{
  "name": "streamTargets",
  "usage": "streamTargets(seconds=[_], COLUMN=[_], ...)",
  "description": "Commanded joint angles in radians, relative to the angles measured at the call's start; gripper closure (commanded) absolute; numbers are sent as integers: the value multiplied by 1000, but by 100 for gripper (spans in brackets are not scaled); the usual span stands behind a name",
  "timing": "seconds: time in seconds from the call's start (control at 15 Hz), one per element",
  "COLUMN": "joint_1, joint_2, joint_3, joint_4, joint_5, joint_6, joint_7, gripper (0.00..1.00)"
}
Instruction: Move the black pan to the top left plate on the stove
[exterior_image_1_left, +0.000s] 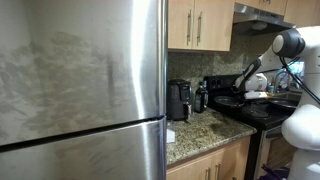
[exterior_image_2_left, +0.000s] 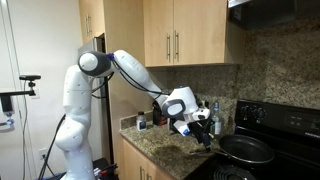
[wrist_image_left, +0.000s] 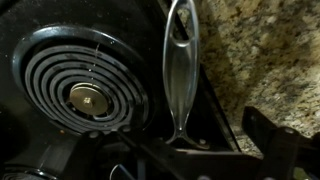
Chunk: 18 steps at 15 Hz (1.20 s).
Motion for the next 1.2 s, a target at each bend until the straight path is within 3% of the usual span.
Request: streamTargets(seconds=[0.0,0.4,0.6,0.67,0.8,1.13], joint_1=[2,12,7,8,8,14], joint_2=[-1,73,67,76,65,47], joint_3=[-1,-43,-35,-37,-29,-25], joint_4=[1,9,4,5,0,4], joint_5=[-3,-116,-94,-93,-83,-76], joint_6=[0,27,8,11,16,17], joint_7=[5,107,105,111,101,103], gripper=[0,0,0,25,35,77])
